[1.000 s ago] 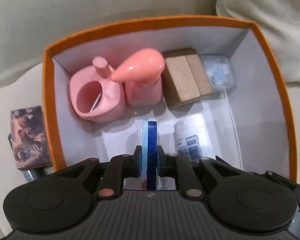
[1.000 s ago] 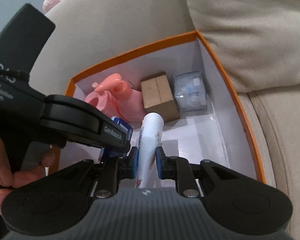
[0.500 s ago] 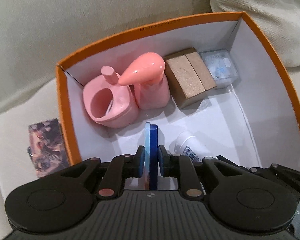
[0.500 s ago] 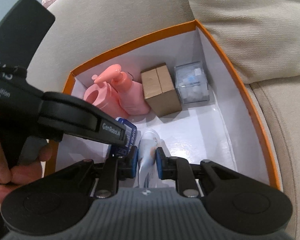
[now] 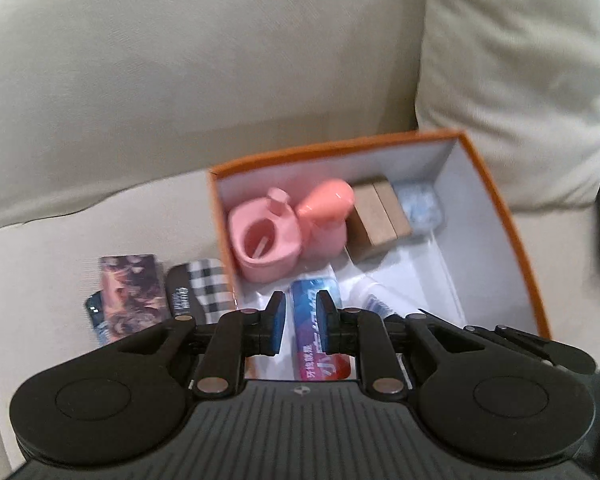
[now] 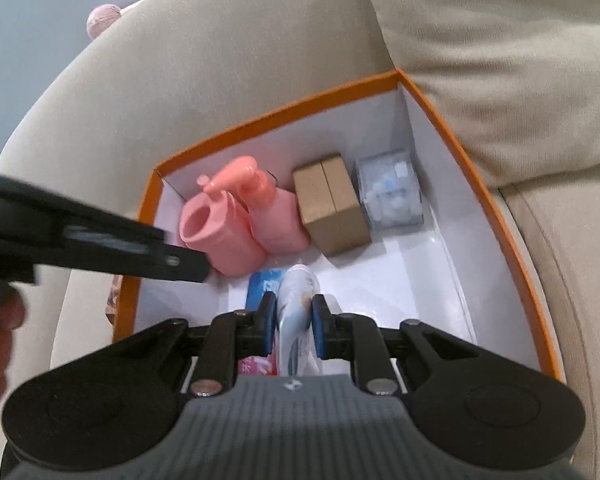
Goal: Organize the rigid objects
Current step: 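Release blue tin in box with left tool while right tool releases tube beside it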
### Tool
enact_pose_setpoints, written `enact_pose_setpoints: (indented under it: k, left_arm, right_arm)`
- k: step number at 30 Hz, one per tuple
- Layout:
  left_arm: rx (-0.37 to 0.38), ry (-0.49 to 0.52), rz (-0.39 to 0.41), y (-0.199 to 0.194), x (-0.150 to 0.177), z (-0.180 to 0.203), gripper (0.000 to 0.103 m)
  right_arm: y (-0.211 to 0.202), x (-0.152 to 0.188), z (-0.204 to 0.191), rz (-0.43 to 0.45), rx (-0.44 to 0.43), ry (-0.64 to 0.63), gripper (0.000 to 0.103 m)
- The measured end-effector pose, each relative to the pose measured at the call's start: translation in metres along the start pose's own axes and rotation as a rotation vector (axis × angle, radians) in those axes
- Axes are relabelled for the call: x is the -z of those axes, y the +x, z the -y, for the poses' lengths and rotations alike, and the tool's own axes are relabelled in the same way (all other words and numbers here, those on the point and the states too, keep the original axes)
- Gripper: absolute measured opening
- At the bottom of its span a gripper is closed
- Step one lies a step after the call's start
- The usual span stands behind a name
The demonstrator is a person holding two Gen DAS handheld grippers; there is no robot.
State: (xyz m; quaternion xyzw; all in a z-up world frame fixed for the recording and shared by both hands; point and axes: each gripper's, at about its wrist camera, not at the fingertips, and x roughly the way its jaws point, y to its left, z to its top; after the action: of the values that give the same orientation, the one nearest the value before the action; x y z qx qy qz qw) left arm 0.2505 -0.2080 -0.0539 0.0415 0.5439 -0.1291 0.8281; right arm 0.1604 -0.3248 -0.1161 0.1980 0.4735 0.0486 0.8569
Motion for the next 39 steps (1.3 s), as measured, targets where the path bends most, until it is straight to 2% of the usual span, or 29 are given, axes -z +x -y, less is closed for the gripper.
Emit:
enact_pose_setpoints:
  k: [4, 7, 10, 17, 21, 30, 32, 36, 39]
  left_arm:
    - [0.026, -0.103, 0.047, -0.014, 0.008, -0.026, 0.021]
    - [0.061, -0.144, 0.037, -0.015, 0.017, -0.039, 0.021]
    - [0.113, -0.181, 0.008, -0.010, 0.024, -0.047, 0.021]
    - [0.179, -0.229, -0.005, -0.005, 0.039, -0.055, 0.019]
    - [0.197, -0.246, 0.000, -0.005, 0.042, -0.062, 0.016]
    - [0.230, -0.269, 0.005, -0.003, 0.041, -0.069, 0.014]
    - [0.233, -0.272, 0.005, -0.002, 0.040, -0.069, 0.013]
    - [0.238, -0.277, 0.010, -0.002, 0.039, -0.068, 0.013]
    - [0.241, -0.280, 0.011, -0.002, 0.040, -0.069, 0.013]
  right_arm:
    - [0.004, -0.001, -0.005, -0.001, 0.052, -0.034, 0.019]
    - [0.015, 0.002, -0.004, -0.038, 0.044, 0.000, 0.019]
    - [0.017, 0.004, -0.010, -0.035, 0.049, -0.014, 0.019]
    - [0.032, 0.009, -0.003, -0.167, -0.011, 0.050, 0.020]
    - [0.044, 0.010, 0.004, -0.206, -0.041, 0.084, 0.019]
    - [0.064, -0.015, -0.007, -0.240, -0.073, -0.013, 0.020]
    - [0.065, -0.019, -0.010, -0.250, -0.057, -0.048, 0.021]
    - [0.068, -0.021, -0.019, -0.246, 0.060, -0.163, 0.028]
    - [0.067, -0.018, -0.020, -0.252, 0.044, -0.186, 0.028]
